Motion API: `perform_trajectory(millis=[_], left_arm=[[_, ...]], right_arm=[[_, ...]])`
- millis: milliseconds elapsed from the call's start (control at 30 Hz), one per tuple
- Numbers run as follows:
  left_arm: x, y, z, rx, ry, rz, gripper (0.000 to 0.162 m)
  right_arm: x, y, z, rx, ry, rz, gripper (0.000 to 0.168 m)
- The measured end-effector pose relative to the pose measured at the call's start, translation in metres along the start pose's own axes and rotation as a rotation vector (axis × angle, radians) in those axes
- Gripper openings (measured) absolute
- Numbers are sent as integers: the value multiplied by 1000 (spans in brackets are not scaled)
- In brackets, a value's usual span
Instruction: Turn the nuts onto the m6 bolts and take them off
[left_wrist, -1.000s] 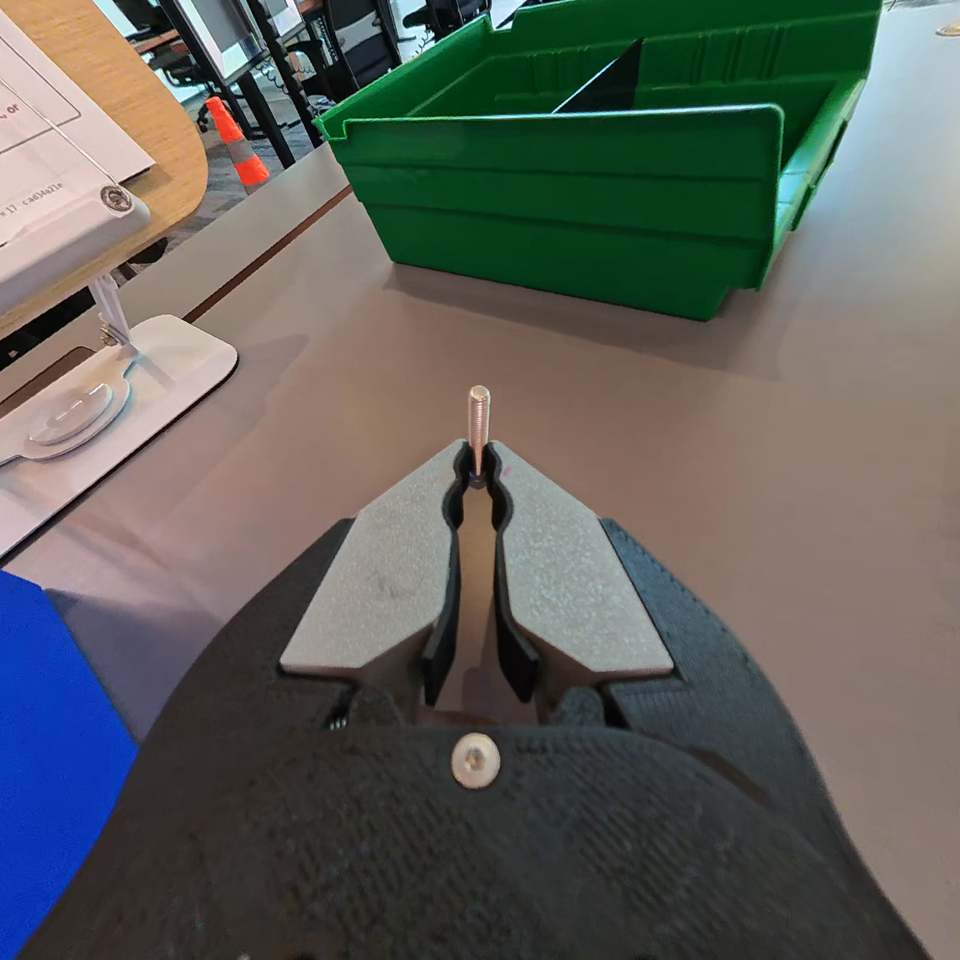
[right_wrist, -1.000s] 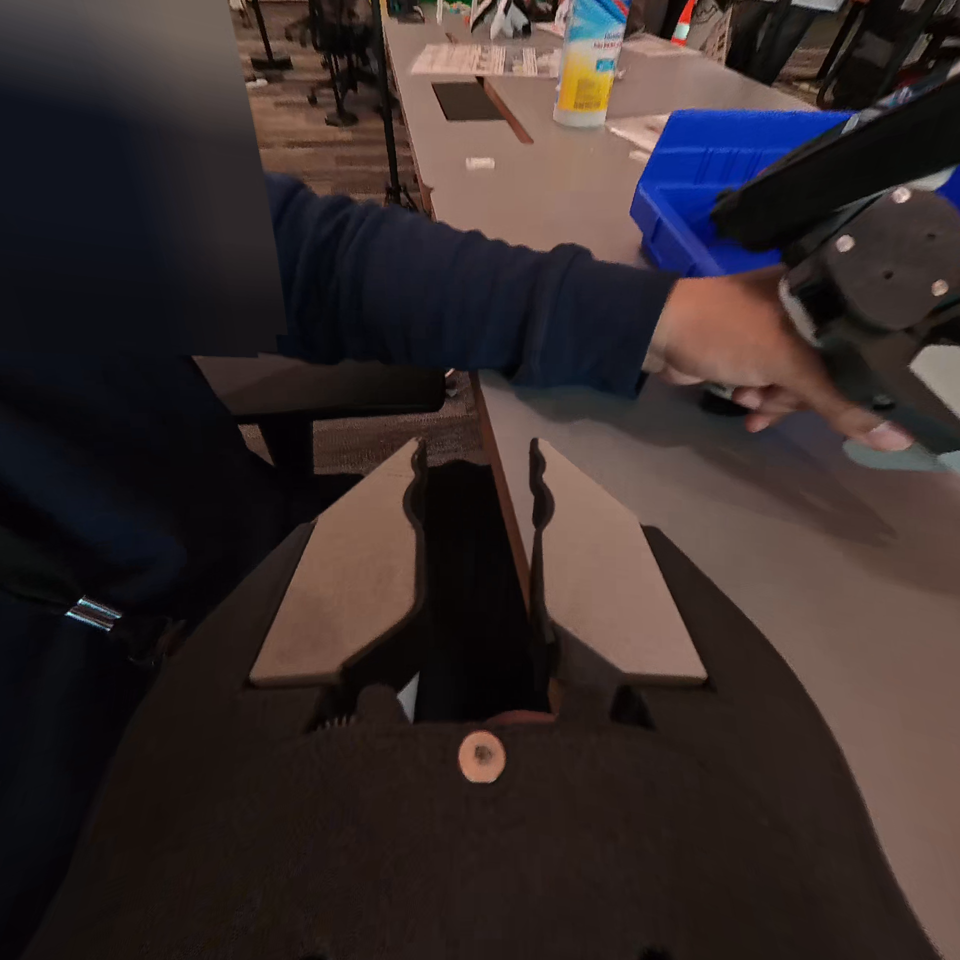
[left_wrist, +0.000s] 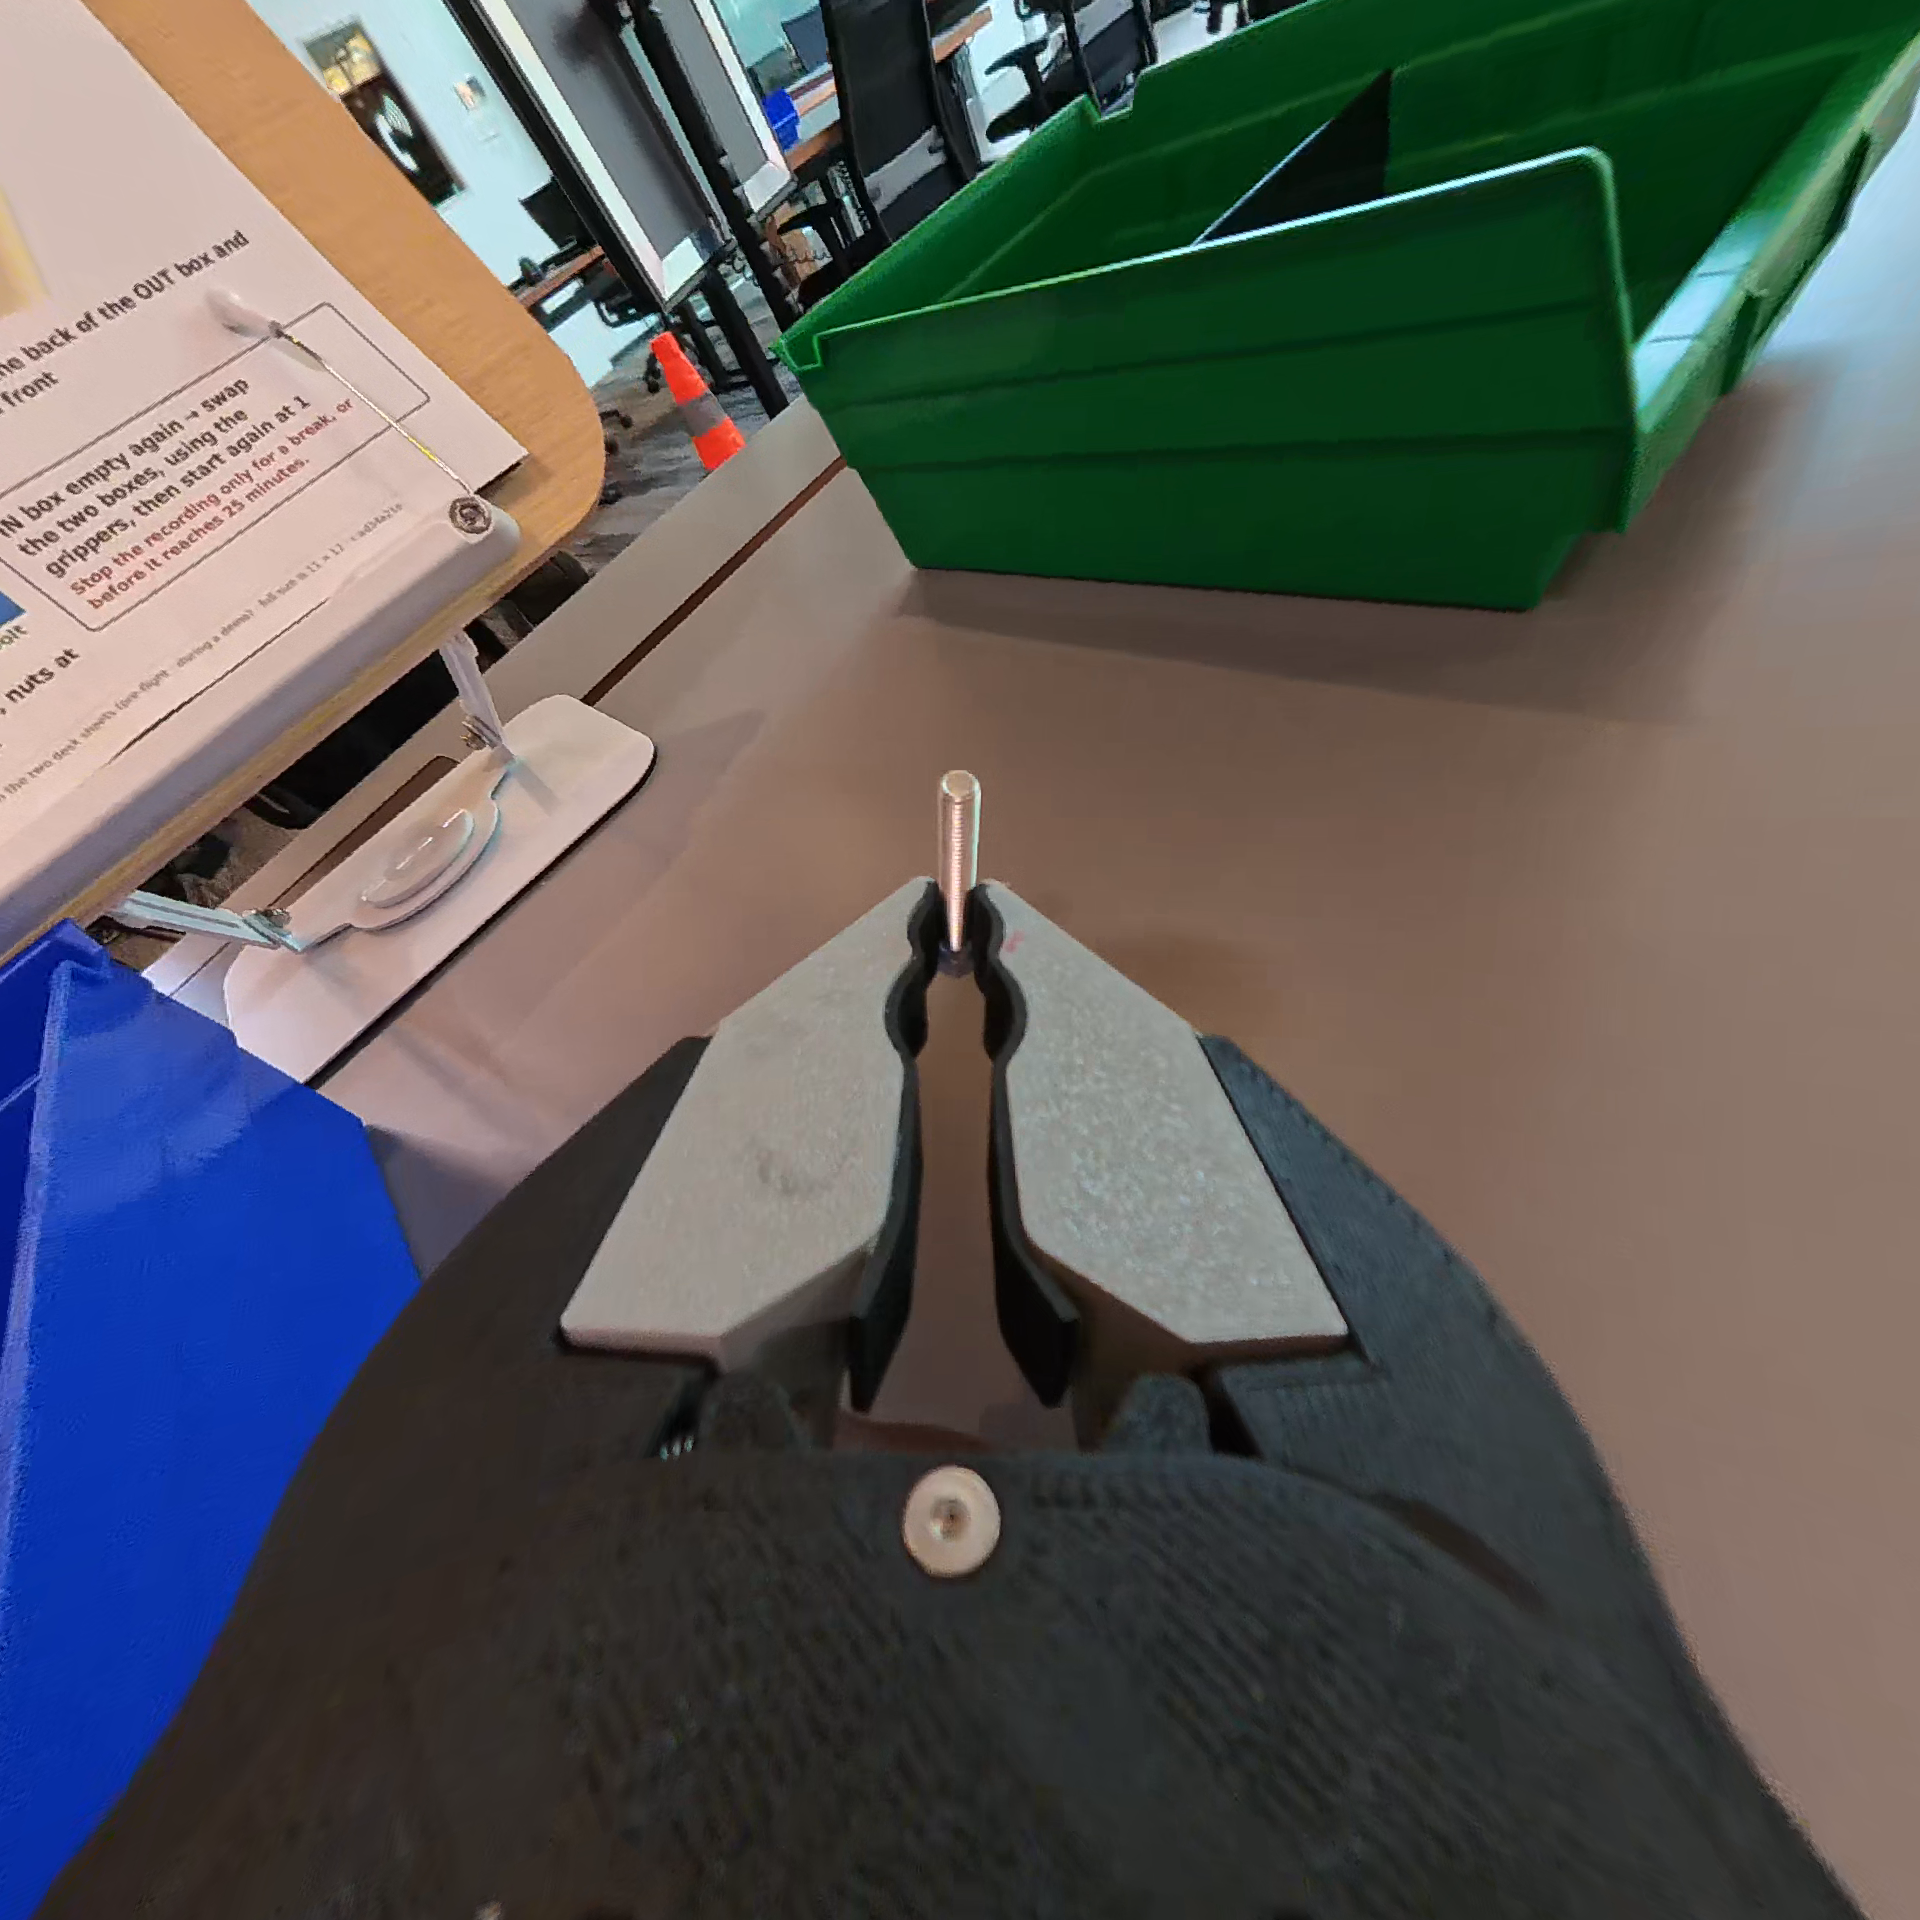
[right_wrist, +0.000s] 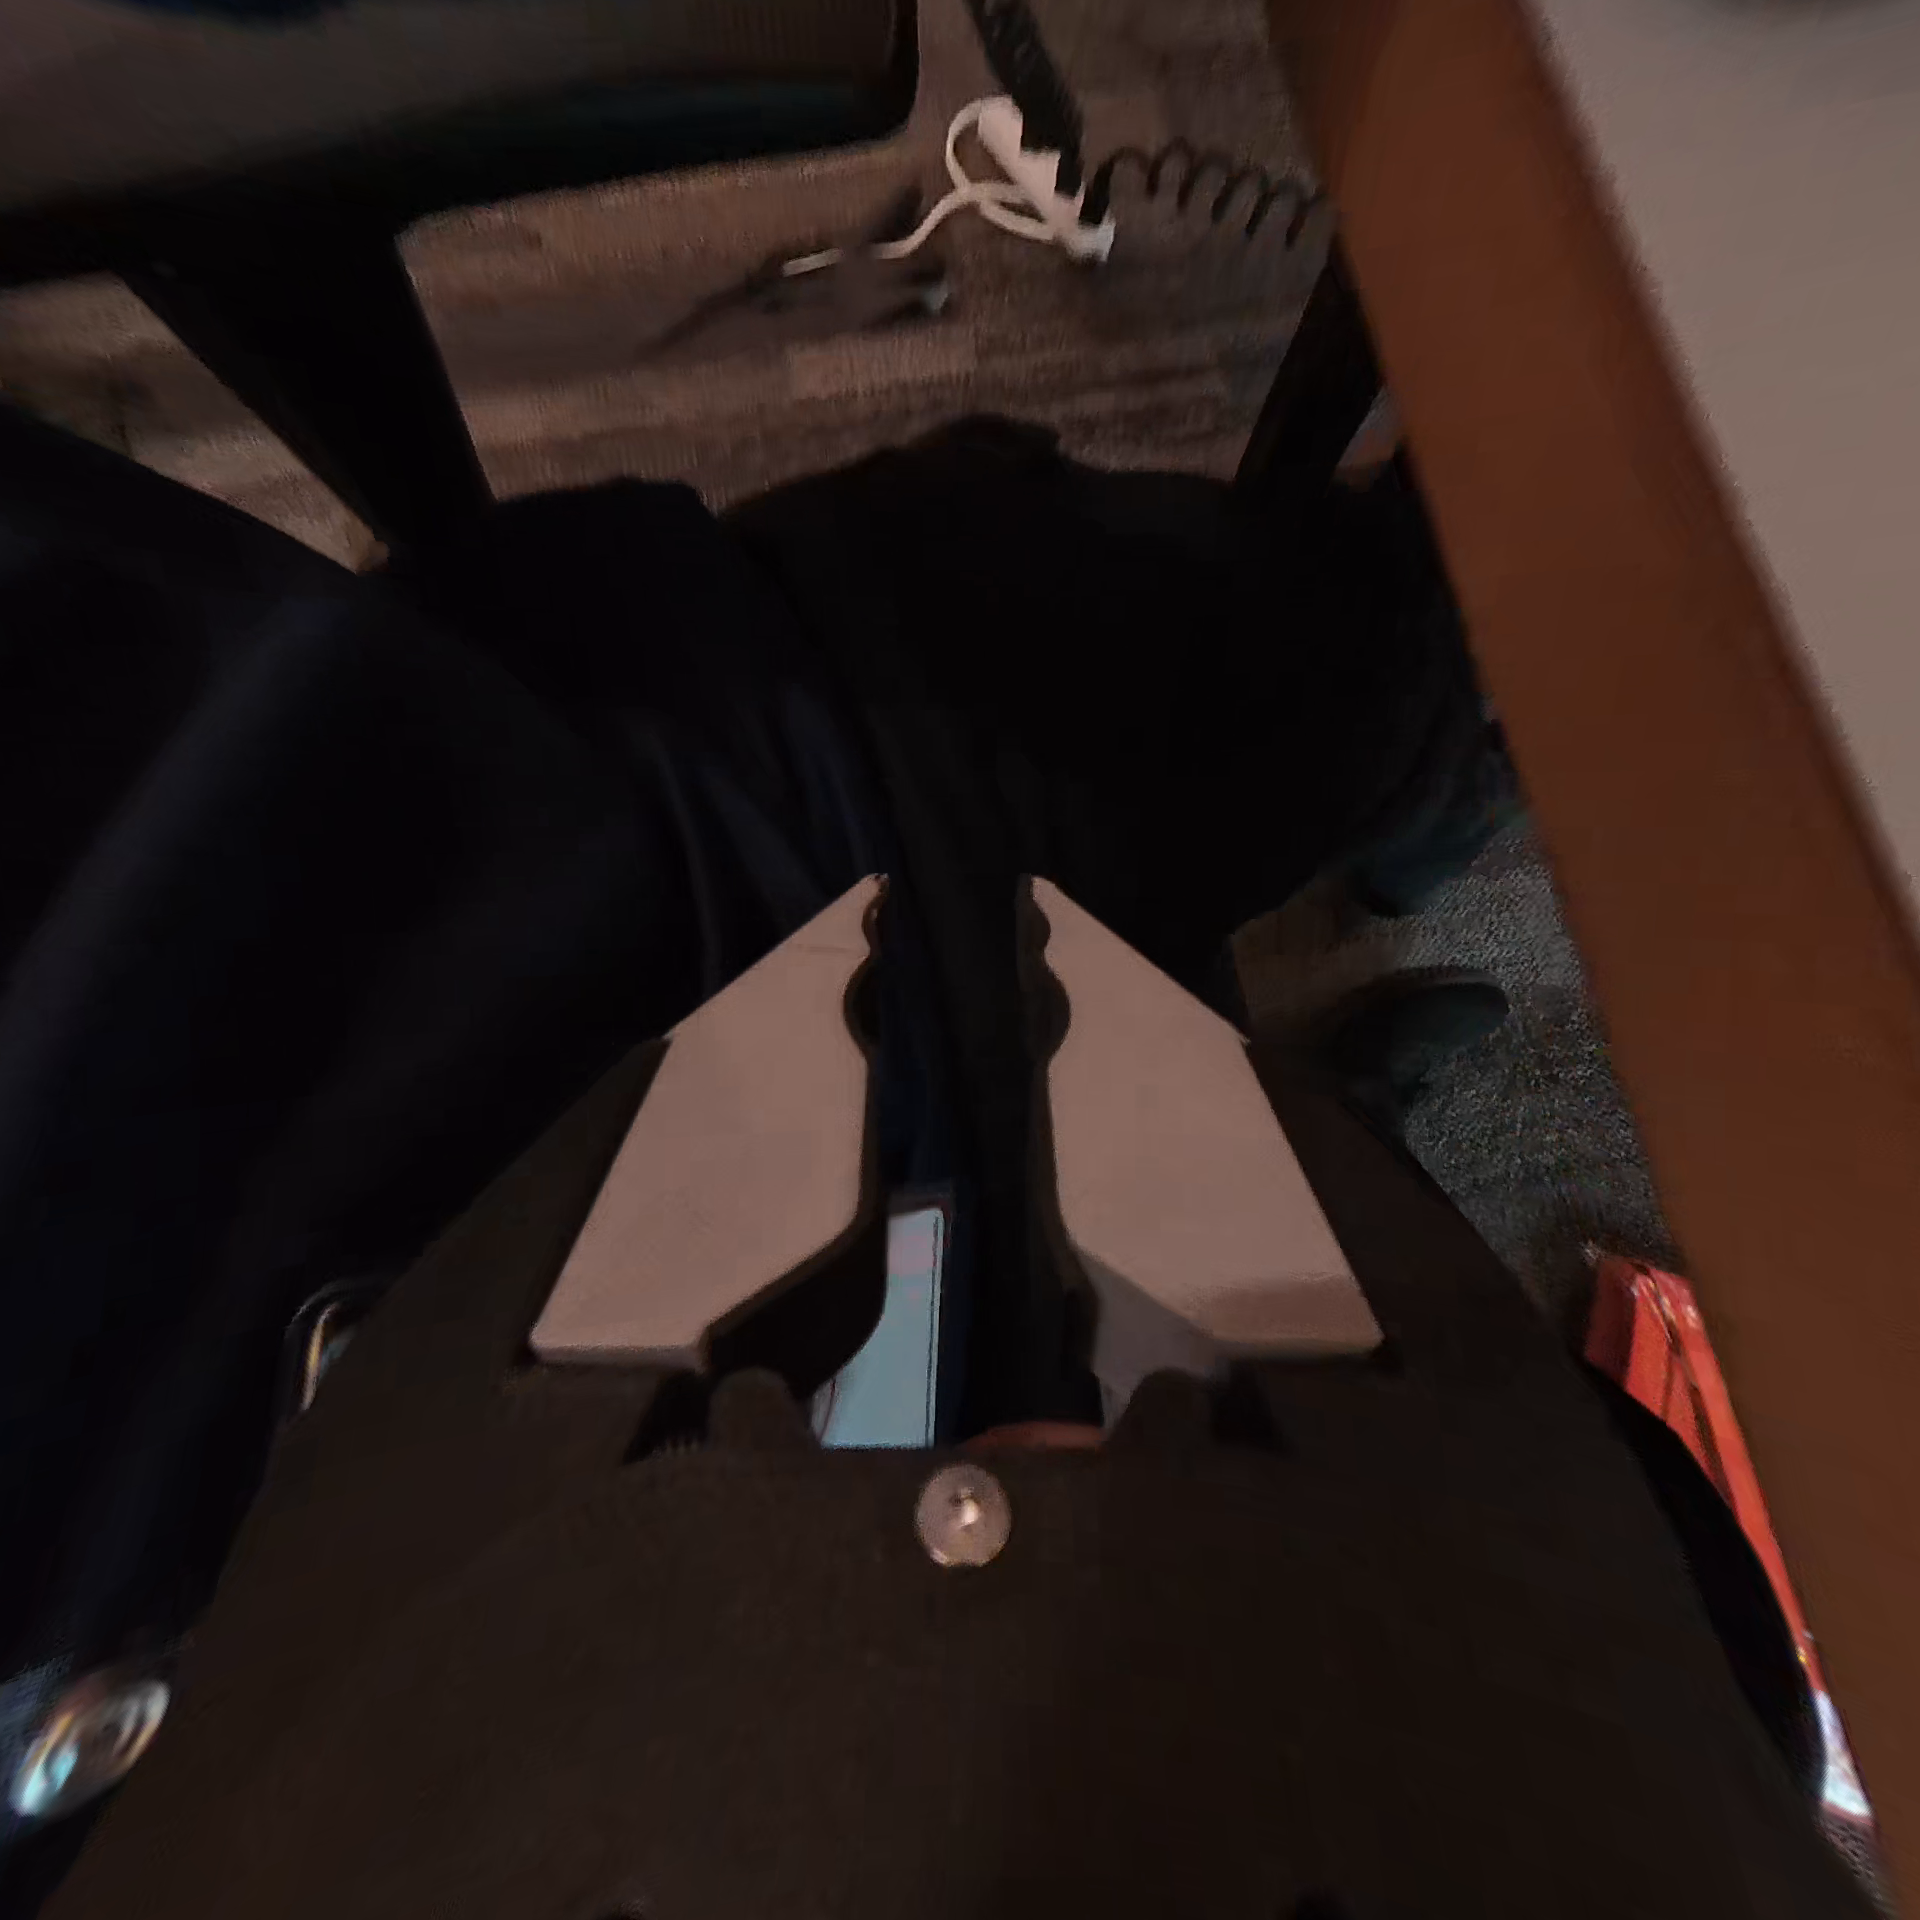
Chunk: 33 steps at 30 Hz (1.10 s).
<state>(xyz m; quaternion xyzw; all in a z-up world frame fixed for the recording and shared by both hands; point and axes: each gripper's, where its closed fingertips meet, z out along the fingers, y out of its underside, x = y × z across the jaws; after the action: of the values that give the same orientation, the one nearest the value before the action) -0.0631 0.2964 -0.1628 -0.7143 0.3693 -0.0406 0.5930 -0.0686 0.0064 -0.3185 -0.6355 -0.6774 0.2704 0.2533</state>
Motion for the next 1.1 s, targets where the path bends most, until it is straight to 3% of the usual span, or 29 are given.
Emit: perform_trajectory(millis=[100, 200, 300, 467, 533, 700, 833, 1000, 1100], left_arm=[[-1, 2, 3, -14, 8, -7, 3], [-2, 4, 6, -27, 22, -33, 2], [0, 3, 10, -34, 32, -36, 3], [1, -2, 19, -43, 16, 27, 2], [4, -1, 20, -53, 17, 54, 3], [9, 0, 20, -60, 35, 51, 2], [6, 0, 18, -57, 40, -2, 2], [-1, -2, 14, -44, 28, -32, 2], [-3, -1, 15, -46, 31, -50, 2]], right_arm=[[-1, -3, 19, -21, -29, -45, 19], [-6, -43, 5, 159, -69, -79, 21], [-10, -85, -32, 370, -146, -48, 31], [0, -121, -115, 644, -192, 63, 38], [19, -125, -148, 693, -104, 66, 40], [130, -98, -203, 687, 329, 193, 40], [200, -59, -185, 535, 385, 362, 53], [243, -39, -159, 375, 487, 321, 53], [256, -39, -161, 372, 541, 301, 50]])
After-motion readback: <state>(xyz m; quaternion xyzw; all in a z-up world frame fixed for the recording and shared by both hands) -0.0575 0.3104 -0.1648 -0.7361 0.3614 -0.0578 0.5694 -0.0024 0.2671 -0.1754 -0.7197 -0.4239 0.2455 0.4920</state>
